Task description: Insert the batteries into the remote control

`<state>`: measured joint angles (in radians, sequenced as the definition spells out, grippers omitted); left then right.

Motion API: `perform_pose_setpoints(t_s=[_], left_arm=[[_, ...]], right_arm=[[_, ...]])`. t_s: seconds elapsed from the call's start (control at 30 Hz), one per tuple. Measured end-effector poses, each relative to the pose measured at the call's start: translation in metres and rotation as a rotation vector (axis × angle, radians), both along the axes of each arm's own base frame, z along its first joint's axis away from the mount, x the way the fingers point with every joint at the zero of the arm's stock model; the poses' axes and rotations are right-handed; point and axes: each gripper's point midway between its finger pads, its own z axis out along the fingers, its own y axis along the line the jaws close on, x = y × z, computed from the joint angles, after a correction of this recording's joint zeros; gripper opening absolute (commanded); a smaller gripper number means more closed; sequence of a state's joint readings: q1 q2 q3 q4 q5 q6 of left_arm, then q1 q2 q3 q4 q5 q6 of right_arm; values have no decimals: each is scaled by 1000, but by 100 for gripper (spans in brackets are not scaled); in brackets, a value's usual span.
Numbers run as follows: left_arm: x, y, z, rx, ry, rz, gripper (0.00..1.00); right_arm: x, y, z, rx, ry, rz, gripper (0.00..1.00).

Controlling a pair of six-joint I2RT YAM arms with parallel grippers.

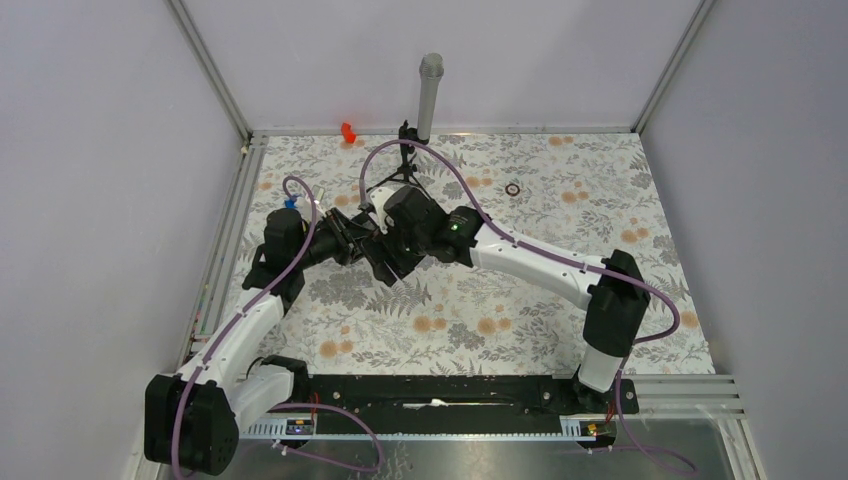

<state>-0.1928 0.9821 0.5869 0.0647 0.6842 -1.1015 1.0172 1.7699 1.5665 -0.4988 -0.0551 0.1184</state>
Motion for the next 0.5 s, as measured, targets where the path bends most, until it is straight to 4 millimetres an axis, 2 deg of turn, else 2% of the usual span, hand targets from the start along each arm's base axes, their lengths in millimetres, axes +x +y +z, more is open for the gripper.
perform_pose_setpoints(t_s=[0.23,0.37,0.5], left_arm=[[3,4,1,-5,1,11,0],[4,5,2,-13,2,14,0],[4,5,3,-19,4,13,0]], right_arm=[[-2,0,12,87,26,11,100],[-3,-16,30,202,36,-7,100],[5,-30,51,338,40,-55,100]])
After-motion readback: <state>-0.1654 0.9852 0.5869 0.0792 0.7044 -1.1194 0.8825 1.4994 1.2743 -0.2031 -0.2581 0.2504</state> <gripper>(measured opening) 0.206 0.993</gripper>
